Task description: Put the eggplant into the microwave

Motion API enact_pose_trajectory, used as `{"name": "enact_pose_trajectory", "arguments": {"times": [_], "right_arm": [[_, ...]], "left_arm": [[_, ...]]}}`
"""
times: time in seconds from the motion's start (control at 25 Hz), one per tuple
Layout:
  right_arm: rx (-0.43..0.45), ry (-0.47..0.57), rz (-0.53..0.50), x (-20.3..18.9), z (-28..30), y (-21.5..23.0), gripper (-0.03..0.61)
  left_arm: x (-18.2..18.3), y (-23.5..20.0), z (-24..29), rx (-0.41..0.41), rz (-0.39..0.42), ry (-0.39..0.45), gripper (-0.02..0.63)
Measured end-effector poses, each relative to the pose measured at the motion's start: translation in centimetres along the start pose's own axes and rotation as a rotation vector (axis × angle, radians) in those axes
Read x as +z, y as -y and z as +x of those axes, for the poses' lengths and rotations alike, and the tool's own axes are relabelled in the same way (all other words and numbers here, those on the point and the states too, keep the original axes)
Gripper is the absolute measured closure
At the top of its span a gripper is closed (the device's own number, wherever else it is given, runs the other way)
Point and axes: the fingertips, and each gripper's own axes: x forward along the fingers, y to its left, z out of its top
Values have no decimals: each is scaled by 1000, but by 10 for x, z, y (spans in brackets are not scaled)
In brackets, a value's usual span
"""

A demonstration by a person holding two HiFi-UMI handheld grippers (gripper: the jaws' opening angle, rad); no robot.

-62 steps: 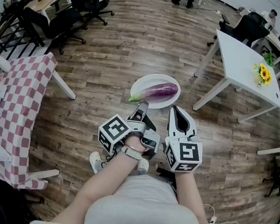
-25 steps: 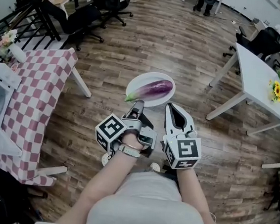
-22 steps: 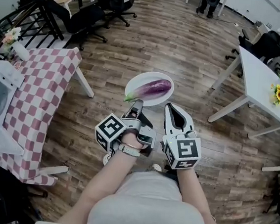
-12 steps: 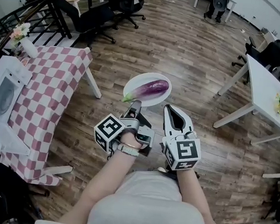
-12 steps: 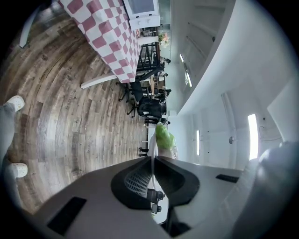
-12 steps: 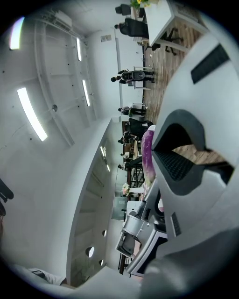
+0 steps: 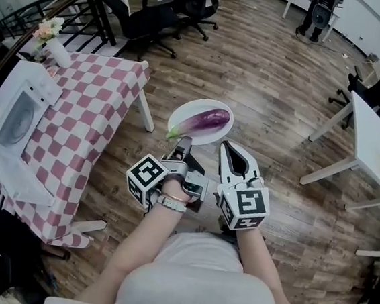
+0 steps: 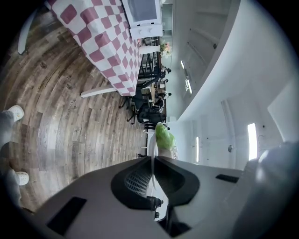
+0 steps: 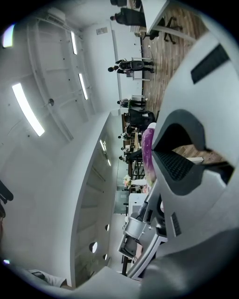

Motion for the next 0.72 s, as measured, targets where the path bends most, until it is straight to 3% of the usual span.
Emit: {"name": "enact_pose_trajectory", "arguments": {"times": [0.72], "right_arm": [[234, -1, -46, 12, 101, -173, 554]], "left_arm": [[176, -5, -84, -13, -17, 196, 594]]}}
